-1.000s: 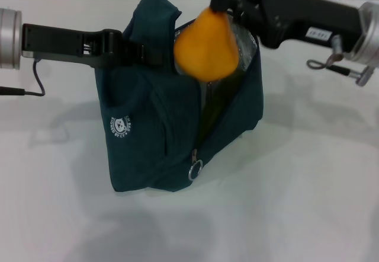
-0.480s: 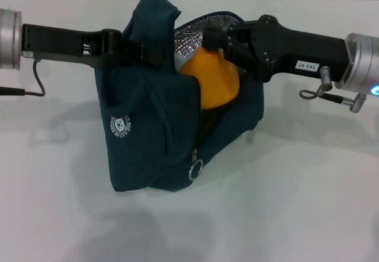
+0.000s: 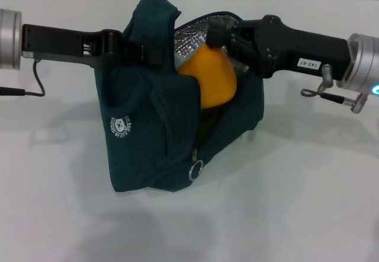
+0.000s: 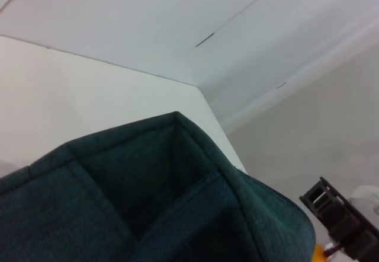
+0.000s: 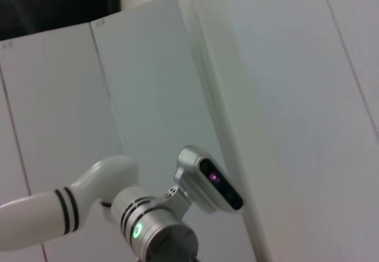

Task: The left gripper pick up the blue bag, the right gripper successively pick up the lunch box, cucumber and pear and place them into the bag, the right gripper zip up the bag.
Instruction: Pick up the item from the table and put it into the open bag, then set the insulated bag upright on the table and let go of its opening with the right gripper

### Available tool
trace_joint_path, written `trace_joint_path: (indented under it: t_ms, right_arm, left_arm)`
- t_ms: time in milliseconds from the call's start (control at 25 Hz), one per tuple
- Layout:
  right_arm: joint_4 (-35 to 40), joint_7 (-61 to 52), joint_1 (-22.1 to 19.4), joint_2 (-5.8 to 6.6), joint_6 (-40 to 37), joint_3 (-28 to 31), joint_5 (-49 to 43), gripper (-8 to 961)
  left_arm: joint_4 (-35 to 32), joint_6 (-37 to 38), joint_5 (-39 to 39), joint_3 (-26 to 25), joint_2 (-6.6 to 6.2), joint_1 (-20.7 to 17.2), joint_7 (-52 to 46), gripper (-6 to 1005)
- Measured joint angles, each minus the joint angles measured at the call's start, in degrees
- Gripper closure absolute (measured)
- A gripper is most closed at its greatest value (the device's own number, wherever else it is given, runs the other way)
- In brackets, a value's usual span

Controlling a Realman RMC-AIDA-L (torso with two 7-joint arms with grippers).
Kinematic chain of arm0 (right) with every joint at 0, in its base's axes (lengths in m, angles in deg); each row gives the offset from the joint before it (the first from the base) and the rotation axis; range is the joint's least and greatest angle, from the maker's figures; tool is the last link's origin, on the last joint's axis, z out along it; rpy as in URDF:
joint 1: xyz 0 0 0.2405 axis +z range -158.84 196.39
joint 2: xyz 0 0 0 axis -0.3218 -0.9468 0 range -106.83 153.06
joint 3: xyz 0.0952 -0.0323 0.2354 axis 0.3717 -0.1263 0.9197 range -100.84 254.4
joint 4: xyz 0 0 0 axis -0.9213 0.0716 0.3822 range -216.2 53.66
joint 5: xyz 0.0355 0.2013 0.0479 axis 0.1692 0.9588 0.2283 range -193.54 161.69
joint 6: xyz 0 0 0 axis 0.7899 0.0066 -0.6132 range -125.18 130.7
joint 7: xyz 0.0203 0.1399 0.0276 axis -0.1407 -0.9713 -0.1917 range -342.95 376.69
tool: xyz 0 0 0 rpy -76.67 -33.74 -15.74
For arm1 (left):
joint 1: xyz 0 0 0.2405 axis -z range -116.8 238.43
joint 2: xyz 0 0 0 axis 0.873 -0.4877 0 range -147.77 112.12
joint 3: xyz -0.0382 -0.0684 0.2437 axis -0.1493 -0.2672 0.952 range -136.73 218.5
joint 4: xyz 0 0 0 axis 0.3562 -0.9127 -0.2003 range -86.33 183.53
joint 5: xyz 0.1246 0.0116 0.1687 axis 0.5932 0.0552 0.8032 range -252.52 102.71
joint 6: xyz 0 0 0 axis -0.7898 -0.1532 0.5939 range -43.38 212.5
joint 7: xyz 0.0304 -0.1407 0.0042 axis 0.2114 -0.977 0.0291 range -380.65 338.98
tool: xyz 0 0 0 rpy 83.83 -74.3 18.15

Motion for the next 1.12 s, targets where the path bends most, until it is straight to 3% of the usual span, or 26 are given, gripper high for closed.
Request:
trace_joint_path:
  t_ms: [280, 600, 800, 960, 1120]
  right_arm:
    - [-0.07, -1.6, -0.63, 0.07, 0.23, 0.11, 2.09, 826]
    - [-0.09, -3.63, -4.43, 0.76, 1.38, 0.7, 8.61, 549]
    - [-0.01, -15.13, -9.44, 1.39, 6.72, 3.04, 10.74, 404]
    - [-1.07, -24.95, -11.26, 1.61, 11.45, 2.79, 8.57, 327]
    - [-4.55, -32.31, -9.5, 1.1, 14.22, 2.58, 4.2, 290]
  left_arm:
    - [0.0, 0.0, 0.04, 0.04, 0.0, 0.0, 0.0, 956]
    - [0.0, 0.03, 0.04, -0.11, -0.03, -0.07, 0.0, 956]
    - [0.0, 0.09, 0.04, -0.14, -0.17, -0.31, 0.0, 956]
    - [0.0, 0.1, 0.0, 0.01, -0.17, -0.11, 0.0, 956]
    - [0.0, 0.09, -0.08, 0.16, -0.17, -0.02, -0.01, 956]
